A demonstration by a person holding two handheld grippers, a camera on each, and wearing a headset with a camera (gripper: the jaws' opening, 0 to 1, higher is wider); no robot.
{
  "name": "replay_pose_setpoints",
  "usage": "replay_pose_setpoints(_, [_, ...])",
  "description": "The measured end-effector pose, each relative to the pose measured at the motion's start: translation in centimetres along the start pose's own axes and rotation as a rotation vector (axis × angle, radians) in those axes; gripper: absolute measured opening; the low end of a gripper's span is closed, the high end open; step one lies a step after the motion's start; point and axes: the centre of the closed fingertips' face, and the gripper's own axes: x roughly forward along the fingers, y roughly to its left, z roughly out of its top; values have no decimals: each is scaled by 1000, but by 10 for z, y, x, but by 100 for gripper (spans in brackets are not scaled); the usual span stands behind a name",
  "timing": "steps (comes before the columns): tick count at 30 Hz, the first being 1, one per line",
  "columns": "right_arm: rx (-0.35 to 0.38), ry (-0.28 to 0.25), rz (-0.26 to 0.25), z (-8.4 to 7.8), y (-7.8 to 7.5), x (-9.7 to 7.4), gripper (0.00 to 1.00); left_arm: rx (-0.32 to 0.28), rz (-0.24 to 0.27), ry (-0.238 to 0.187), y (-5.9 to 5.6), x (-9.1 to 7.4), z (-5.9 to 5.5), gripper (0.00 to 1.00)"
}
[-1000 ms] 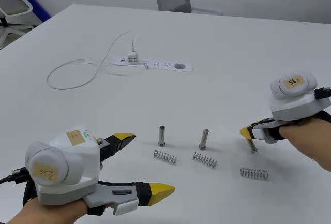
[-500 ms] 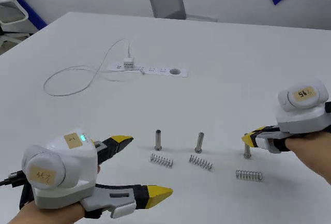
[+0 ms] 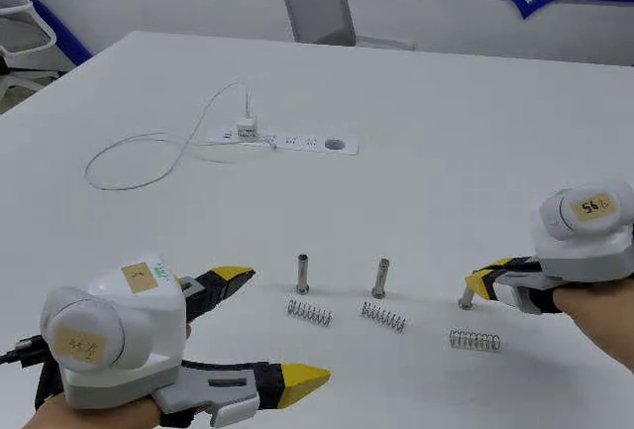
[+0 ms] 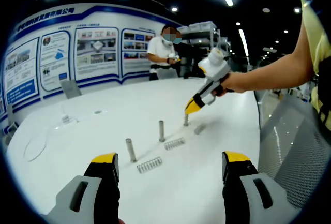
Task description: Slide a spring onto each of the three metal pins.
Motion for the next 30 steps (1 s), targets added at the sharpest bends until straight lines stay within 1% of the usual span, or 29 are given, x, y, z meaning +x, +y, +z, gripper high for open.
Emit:
replay_pose_setpoints(2, [-12, 0, -3, 0, -1, 0, 9, 2, -1, 1, -1, 0, 0, 83])
replay_pose_setpoints(8, [-10, -8, -1, 2, 0, -3, 10, 5, -1, -2, -2, -1, 2, 83])
replay_pose_setpoints(20, [-17, -26, -5, 5, -1, -9, 14, 8, -3, -5, -3, -1, 2, 83])
replay_pose_setpoints(24, [-26, -36, -6, 7, 0, -16, 15, 8, -5, -5, -3, 0, 2, 83])
replay_pose_setpoints(28, [-36, -36, -2, 3, -1, -20, 16, 7, -5, -5, -2, 0, 1, 83])
replay_pose_setpoints(30, [-38, -29, 6, -1, -1, -23, 16, 6, -6, -6, -2, 0, 1, 83])
